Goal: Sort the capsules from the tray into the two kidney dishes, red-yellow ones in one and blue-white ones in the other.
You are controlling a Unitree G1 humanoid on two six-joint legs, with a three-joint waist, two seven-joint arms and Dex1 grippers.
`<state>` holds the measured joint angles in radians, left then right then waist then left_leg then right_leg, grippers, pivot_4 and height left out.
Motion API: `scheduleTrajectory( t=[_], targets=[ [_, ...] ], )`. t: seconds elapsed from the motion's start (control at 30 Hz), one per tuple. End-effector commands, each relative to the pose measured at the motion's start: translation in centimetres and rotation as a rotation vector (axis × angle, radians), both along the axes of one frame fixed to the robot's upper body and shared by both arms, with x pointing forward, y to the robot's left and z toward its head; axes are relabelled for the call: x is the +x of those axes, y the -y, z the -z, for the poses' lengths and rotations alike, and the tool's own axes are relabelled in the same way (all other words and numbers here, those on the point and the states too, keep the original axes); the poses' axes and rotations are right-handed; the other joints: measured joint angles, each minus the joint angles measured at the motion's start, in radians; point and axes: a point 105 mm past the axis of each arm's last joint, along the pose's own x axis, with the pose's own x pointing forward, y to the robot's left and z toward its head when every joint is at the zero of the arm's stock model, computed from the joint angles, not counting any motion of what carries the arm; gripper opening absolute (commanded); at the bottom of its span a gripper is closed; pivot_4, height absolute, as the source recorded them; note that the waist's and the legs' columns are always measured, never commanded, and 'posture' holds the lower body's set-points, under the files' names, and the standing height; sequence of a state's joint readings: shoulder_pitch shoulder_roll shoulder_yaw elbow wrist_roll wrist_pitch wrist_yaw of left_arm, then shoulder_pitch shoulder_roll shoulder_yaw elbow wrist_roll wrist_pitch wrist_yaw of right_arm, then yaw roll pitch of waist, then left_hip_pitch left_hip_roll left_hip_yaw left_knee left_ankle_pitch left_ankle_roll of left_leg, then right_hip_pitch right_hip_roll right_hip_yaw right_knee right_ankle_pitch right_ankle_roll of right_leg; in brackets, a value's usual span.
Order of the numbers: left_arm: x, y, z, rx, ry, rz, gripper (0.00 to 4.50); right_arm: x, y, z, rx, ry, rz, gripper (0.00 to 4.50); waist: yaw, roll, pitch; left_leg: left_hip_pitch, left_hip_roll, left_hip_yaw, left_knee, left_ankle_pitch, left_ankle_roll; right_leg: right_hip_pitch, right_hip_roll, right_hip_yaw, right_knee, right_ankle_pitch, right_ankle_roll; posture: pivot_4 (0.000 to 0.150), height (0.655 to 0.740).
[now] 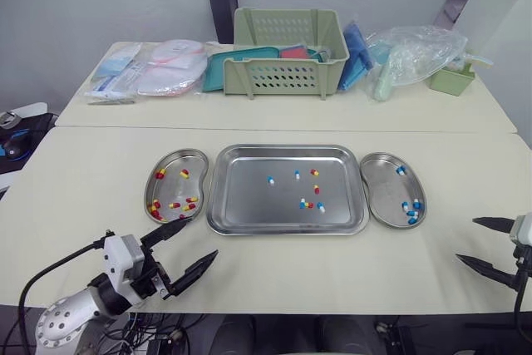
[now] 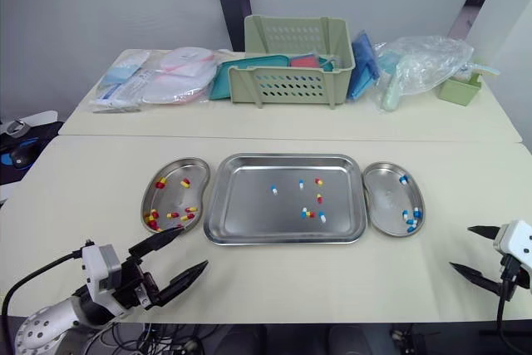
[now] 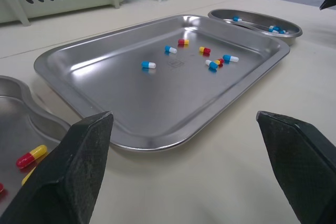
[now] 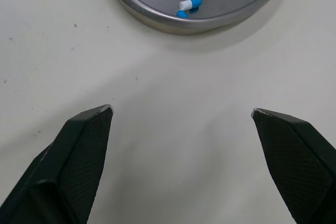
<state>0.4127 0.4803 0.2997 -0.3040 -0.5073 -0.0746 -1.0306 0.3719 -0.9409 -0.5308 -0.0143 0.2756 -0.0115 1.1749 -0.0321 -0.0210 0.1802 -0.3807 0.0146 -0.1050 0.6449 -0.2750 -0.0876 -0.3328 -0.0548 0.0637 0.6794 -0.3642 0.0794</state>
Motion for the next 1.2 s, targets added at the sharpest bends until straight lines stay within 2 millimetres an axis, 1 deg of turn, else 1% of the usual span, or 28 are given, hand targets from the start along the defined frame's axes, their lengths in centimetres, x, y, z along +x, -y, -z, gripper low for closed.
scheduleTrajectory(
  t=[0.03, 0.13, 0.3, 0.47, 0.57, 0.63, 0.77, 0.8, 0.9, 0.97, 1.07, 1.2],
  targets=[
    [0.0, 0.2, -0.4, 0.005, 0.034, -0.001, 4.5, 0.1, 0.4, -1.5, -0.021, 0.056, -0.001, 4.47, 0.0, 0.0, 0.0, 0.0, 0.0, 0.0, 0.0, 0.0, 0.0, 0.0, 0.0, 0.0, 0.0, 0.0, 0.0, 0.15, 0.74],
    [0.0, 0.2, -0.4, 0.005, 0.035, 0.0, 4.5, 0.2, 0.3, -1.8, -0.02, 0.064, -0.007, 4.47, 0.001, 0.0, 0.0, 0.0, 0.0, 0.0, 0.0, 0.0, 0.0, 0.0, 0.0, 0.0, 0.0, 0.0, 0.0, 0.15, 0.74],
    [0.1, 0.2, -0.3, 0.009, 0.035, 0.002, 4.5, 0.4, -0.8, -2.8, -0.007, 0.083, -0.047, 4.47, 0.0, 0.0, 0.0, 0.0, 0.0, 0.0, 0.0, 0.0, 0.0, 0.0, 0.0, 0.0, 0.0, 0.0, 0.0, 0.15, 0.74],
    [0.3, 0.3, -0.3, 0.009, 0.038, 0.004, 4.5, 0.5, -2.6, -3.3, -0.002, 0.085, -0.112, 4.47, 0.001, 0.0, 0.0, 0.0, 0.0, 0.0, 0.0, 0.0, 0.0, 0.0, 0.0, 0.0, 0.0, 0.0, 0.0, 0.15, 0.74],
    [0.4, 0.3, -0.3, 0.008, 0.042, 0.004, 4.5, 0.3, -4.7, -3.8, 0.019, 0.078, -0.184, 4.47, 0.001, 0.0, 0.0, 0.0, 0.0, 0.0, 0.0, 0.0, 0.0, 0.0, 0.0, 0.0, 0.0, 0.0, 0.0, 0.15, 0.74],
    [0.4, 0.3, -0.3, 0.008, 0.043, 0.003, 4.5, 0.1, -5.8, -3.7, 0.021, 0.068, -0.229, 4.47, 0.001, 0.0, 0.0, 0.0, 0.0, 0.0, 0.0, 0.0, 0.0, 0.0, 0.0, 0.0, 0.0, 0.0, 0.0, 0.15, 0.74],
    [0.5, 0.3, -0.2, 0.009, 0.042, 0.006, 4.5, -0.2, -9.0, -4.0, 0.051, 0.077, -0.322, 4.47, 0.001, 0.0, 0.0, 0.0, 0.0, -0.001, 0.0, 0.0, 0.0, 0.0, 0.0, 0.0, 0.0, 0.0, 0.0, 0.15, 0.74],
    [0.5, 0.3, -0.2, 0.009, 0.042, 0.006, 4.5, -0.2, -9.4, -4.1, 0.056, 0.081, -0.33, 4.47, 0.001, 0.0, 0.0, 0.0, 0.0, -0.001, 0.0, 0.0, 0.0, 0.0, 0.0, 0.0, 0.0, 0.0, 0.0, 0.15, 0.74],
    [0.5, 0.4, -0.3, 0.007, 0.045, 0.005, 4.5, 0.3, -11.3, -4.7, 0.099, 0.097, -0.345, 4.47, 0.0, 0.0, 0.0, 0.0, 0.0, -0.001, 0.0, 0.0, 0.0, 0.0, 0.0, 0.0, 0.0, 0.0, 0.0, 0.15, 0.74],
    [0.5, 0.5, -0.3, 0.005, 0.047, 0.009, 4.5, 0.8, -12.7, -4.6, 0.103, 0.074, -0.328, 4.47, 0.0, 0.0, 0.0, 0.0, 0.0, -0.001, 0.0, 0.0, 0.0, 0.0, 0.0, -0.001, 0.0, 0.0, 0.0, 0.15, 0.74],
    [0.5, 0.7, -0.3, 0.003, 0.047, 0.016, 4.5, 1.7, -15.0, -5.1, 0.157, 0.092, -0.326, 4.47, 0.001, 0.0, 0.0, 0.0, 0.0, -0.001, 0.0, 0.0, 0.0, 0.0, 0.0, -0.001, 0.001, 0.0, 0.0, 0.15, 0.74],
    [0.5, 0.9, -0.3, 0.004, 0.049, 0.02, 4.5, 2.8, -17.1, -5.1, 0.197, 0.117, -0.319, 4.47, 0.001, 0.0, 0.0, -0.001, 0.0, -0.002, 0.0, 0.0, 0.0, 0.0, 0.0, -0.001, 0.0, 0.0, 0.0, 0.15, 0.74]
  ],
)
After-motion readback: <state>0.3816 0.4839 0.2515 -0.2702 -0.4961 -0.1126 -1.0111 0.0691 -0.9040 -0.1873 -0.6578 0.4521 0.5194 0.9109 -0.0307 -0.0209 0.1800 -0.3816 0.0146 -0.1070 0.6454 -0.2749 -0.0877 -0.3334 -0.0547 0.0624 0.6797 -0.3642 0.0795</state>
